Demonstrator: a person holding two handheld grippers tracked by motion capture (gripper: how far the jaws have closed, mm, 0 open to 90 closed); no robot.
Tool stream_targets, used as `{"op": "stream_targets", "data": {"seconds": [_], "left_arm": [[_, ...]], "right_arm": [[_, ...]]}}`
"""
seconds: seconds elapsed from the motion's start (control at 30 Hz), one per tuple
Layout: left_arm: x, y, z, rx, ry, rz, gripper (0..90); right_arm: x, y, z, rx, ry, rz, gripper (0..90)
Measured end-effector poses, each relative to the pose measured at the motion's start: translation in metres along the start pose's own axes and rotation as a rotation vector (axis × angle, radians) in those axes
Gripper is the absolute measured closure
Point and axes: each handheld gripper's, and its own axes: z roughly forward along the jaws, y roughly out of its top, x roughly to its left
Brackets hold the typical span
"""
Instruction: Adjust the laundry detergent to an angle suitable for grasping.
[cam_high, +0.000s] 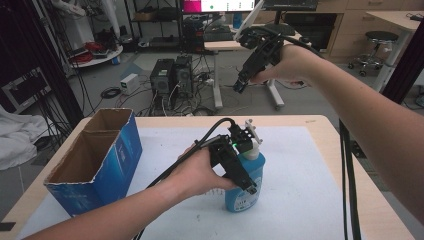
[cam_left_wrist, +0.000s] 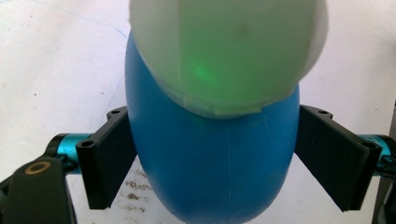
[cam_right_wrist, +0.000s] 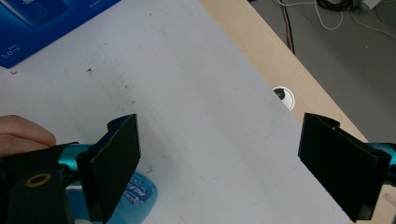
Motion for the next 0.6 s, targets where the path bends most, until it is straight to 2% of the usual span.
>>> {"op": "stream_targets", "data": {"seconds": [0.03, 0.37, 0.5, 0.6], "left_arm": [[-0.0006, -0.0005, 0.0003, -0.011, -0.003, -0.01, 18.7], [-0.0003, -0.0014, -0.0005, -0.018, 0.002, -0.019, 21.0], [-0.0002, -0.0018, -0.0022, -0.03, 0.01, -0.027, 26.8], [0.0003, -0.0022, -0.003, -0.039, 0.014, -0.032, 27.3]], "right_arm": [[-0.0001, 0.0001, 0.0, -0.001, -0.001, -0.003, 12.6], [0.0004, 0.0005, 0.0005, 0.002, -0.002, 0.003, 12.6], [-0.0001, 0.0003, 0.0001, -0.001, -0.002, 0.001, 12.7], [-0.0004, -0.0001, 0.0003, 0.0, -0.003, 0.0, 12.7]]}}
